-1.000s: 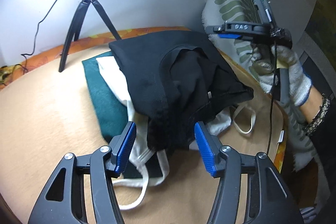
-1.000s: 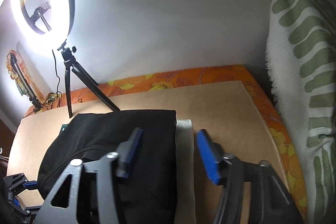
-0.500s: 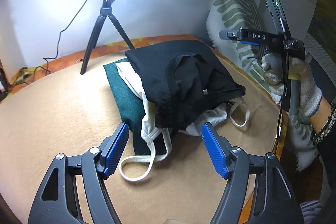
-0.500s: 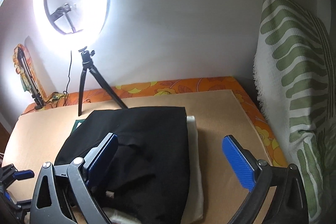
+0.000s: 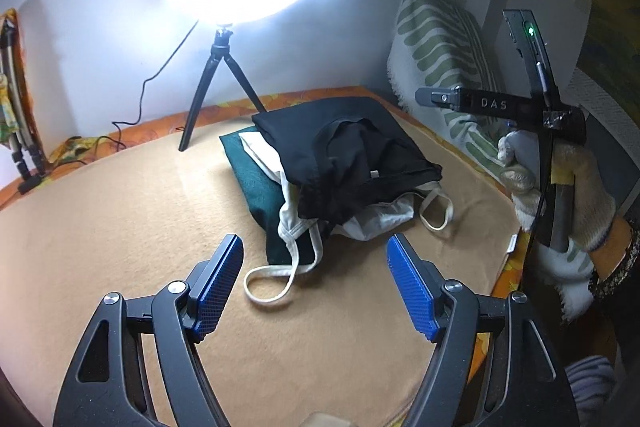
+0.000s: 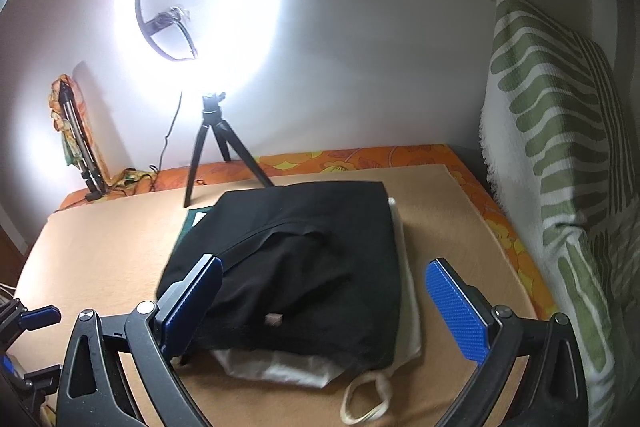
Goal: Fold small clothes
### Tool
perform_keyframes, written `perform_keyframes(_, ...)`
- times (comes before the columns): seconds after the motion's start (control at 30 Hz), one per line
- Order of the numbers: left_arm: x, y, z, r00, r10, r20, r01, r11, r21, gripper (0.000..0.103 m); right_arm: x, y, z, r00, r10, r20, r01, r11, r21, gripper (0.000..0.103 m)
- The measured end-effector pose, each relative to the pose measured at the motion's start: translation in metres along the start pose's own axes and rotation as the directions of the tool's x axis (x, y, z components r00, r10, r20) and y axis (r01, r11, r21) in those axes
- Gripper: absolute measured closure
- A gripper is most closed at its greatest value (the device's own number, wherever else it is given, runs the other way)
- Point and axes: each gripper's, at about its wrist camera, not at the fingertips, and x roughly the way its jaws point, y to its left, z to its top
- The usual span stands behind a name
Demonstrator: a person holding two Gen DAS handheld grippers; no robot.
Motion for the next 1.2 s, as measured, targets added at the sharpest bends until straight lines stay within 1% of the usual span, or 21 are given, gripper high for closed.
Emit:
perform_keyframes(0.17, -0.023, -0.005, -0.011, 1.0, 0.002, 0.027, -0.003, 1.0, 0.03, 0.028, -0.022, 0.019, -0.021, 1.0, -0.005, 0.019, 0.005, 1.0, 0.003, 0.0)
perform_keyframes(0.27, -0.036, -0.007, -0.018, 0.999, 0.014, 0.052, -0.017, 0.999, 0.042, 0.023, -0.031, 0.033, -0.033, 1.0, -0.002, 0.021, 0.002, 1.0, -0.008, 0.0)
perform_keyframes(0.37, -0.046, -0.006, -0.024, 0.998, 0.016, 0.068, -0.019, 0.999, 0.042, 0.023, -0.039, 0.043, -0.042, 1.0, -0.001, 0.026, 0.002, 1.0, -0.007, 0.0)
perform_keyframes(0.5, -0.052, -0.004, -0.03, 0.997, 0.034, 0.065, -0.037, 0.998, 0.041, 0.022, -0.045, 0.056, -0.052, 1.0, 0.006, 0.028, -0.006, 1.0, 0.003, 0.0)
perform_keyframes(0.63, -0.055, 0.002, -0.037, 0.996, 0.056, 0.065, -0.058, 0.998, 0.028, 0.022, -0.049, 0.071, -0.061, 0.999, -0.014, 0.042, 0.015, 1.0, -0.026, 0.0)
perform_keyframes(0.8, -0.056, 0.008, -0.044, 0.997, 0.066, 0.043, -0.066, 0.998, 0.005, 0.02, -0.05, 0.081, -0.071, 0.999, -0.014, 0.045, 0.015, 1.0, -0.023, 0.0)
perform_keyframes(0.93, -0.056, 0.011, -0.048, 0.997, 0.067, 0.038, -0.067, 0.998, 0.003, 0.02, -0.049, 0.083, -0.078, 0.998, -0.018, 0.055, 0.018, 1.0, -0.005, 0.0)
perform_keyframes(1.1, -0.06, 0.01, -0.051, 0.993, 0.112, 0.043, -0.114, 0.993, 0.027, 0.016, -0.047, 0.084, -0.087, 0.997, -0.032, 0.066, 0.031, 0.999, 0.016, 0.0)
perform_keyframes(1.2, -0.062, 0.009, -0.053, 0.992, 0.119, 0.047, -0.121, 0.992, 0.035, 0.015, -0.043, 0.085, -0.089, 0.997, -0.046, 0.066, 0.046, 0.999, 0.005, 0.0)
